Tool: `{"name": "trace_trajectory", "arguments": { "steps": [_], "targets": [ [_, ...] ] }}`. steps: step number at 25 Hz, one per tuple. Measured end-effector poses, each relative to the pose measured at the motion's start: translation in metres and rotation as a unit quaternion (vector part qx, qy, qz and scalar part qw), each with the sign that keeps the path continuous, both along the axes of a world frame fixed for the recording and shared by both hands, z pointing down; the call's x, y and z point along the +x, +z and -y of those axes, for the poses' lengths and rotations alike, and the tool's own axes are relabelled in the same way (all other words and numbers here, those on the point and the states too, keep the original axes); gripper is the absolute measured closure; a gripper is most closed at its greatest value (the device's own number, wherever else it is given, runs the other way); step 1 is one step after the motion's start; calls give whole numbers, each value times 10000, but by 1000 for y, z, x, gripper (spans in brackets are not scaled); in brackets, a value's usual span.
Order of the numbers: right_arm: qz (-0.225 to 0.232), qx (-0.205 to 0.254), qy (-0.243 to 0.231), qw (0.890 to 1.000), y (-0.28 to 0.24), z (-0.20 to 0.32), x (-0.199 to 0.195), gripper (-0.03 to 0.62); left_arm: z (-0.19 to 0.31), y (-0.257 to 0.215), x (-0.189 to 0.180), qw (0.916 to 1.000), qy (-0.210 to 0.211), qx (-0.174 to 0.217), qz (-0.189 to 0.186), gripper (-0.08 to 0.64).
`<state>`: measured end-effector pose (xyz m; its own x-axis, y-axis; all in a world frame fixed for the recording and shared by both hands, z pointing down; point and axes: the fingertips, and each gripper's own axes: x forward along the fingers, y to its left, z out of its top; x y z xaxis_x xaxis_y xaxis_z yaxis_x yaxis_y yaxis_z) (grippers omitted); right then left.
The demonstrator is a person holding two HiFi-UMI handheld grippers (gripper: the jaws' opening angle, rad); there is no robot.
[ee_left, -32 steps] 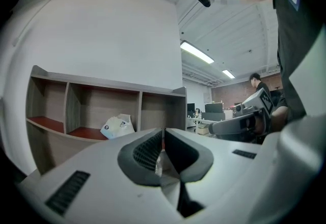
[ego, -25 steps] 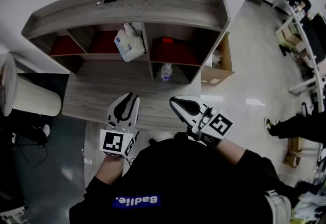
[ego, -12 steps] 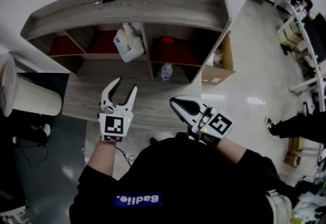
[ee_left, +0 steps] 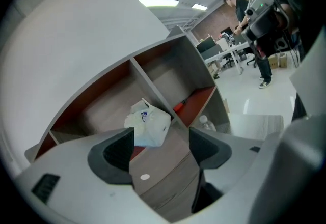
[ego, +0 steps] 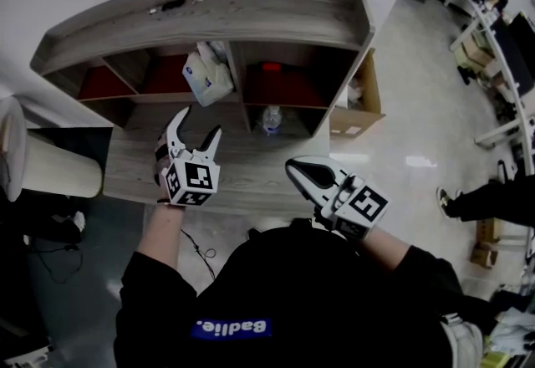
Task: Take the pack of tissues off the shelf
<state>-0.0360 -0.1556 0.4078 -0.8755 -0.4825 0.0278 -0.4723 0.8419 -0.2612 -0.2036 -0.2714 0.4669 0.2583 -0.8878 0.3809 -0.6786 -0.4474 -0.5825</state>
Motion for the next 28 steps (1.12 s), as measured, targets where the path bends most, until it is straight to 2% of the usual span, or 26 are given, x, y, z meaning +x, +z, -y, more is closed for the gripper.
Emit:
{"name": "trace_trajectory", "arguments": {
  "steps": [4, 13, 16, 20, 26, 28],
  "targets": [
    [-79, 5, -9, 10000, -1, -1, 5, 566, 13, 13, -3, 9989, 12, -66, 455, 206],
    [-145, -135, 3, 9998, 9, -2, 12, 566, 39, 19, -6, 9930, -24, 94, 1176, 196],
    [-147, -123, 31, 9998, 8, -1, 12, 566, 50, 24, -11, 9882, -52, 129, 1528, 195],
    [-178, -124, 77, 9997, 10, -1, 16, 566, 62, 30, -16, 9765, 28, 228, 2144, 195],
    [-218, -170, 195, 9994, 14, -3, 26, 566, 67, 32, -10, 9699, 194, 312, 2407, 197],
    [-219, -159, 204, 9994, 14, -4, 27, 566, 68, 34, -5, 9649, 307, 328, 2586, 212]
  ]
}}
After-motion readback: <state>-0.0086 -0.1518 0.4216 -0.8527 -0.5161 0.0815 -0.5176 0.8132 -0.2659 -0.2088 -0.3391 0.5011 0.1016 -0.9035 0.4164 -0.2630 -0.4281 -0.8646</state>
